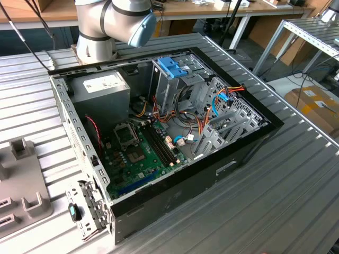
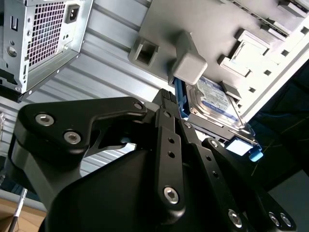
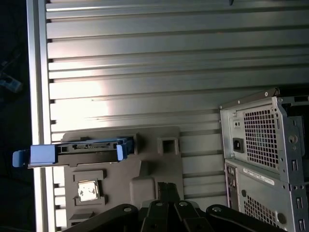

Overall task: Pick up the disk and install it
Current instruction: 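Reach for the disk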

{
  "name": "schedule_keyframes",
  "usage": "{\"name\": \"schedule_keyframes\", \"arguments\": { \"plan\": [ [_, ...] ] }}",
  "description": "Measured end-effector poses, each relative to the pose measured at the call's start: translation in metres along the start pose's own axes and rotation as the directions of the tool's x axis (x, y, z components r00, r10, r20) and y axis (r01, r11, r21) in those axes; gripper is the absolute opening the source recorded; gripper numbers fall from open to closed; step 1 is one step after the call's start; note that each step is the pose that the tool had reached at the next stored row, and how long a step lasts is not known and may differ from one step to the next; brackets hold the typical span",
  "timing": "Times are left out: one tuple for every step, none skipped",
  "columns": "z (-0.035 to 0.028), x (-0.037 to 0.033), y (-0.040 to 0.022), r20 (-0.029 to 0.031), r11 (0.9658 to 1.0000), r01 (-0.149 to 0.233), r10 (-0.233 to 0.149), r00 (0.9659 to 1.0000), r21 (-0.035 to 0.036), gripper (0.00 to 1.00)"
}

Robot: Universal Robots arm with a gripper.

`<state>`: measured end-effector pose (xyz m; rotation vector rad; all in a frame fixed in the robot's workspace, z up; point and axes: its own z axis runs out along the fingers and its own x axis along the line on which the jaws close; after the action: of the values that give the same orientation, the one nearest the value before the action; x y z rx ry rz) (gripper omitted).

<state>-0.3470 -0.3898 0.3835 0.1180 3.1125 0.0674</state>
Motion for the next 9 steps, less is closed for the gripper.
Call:
{"name": "schedule_keyframes", "arguments": {
  "plan": [
    [0.0000,0.0008,0.0000,0.0000,1.0000,0.000,0.000,1.0000,0.0000,0.11],
    [0.0000,0.0016,-0.0001,0.0000,1.0000,0.000,0.000,1.0000,0.0000,0.11],
    [0.0000,0.0022,-0.0002,0.0000,1.0000,0.000,0.000,1.0000,-0.0001,0.11],
    [0.0000,0.0028,-0.0002,0.0001,1.0000,0.000,0.000,1.0000,0.0000,0.11],
    [-0.0001,0.0032,-0.0003,0.0000,1.0000,0.000,0.000,1.0000,0.0000,0.11],
    [0.0000,0.0034,-0.0003,0.0001,1.0000,0.000,0.000,1.0000,0.0000,0.11],
    [-0.0001,0.0034,-0.0003,0.0001,1.0000,0.000,0.000,1.0000,-0.0001,0.11],
    [-0.0001,0.0035,-0.0002,0.0000,1.0000,0.000,0.000,1.0000,0.0000,0.11],
    [-0.0001,0.0037,-0.0003,0.0001,1.0000,0.000,0.000,1.0000,-0.0001,0.11]
  ]
}}
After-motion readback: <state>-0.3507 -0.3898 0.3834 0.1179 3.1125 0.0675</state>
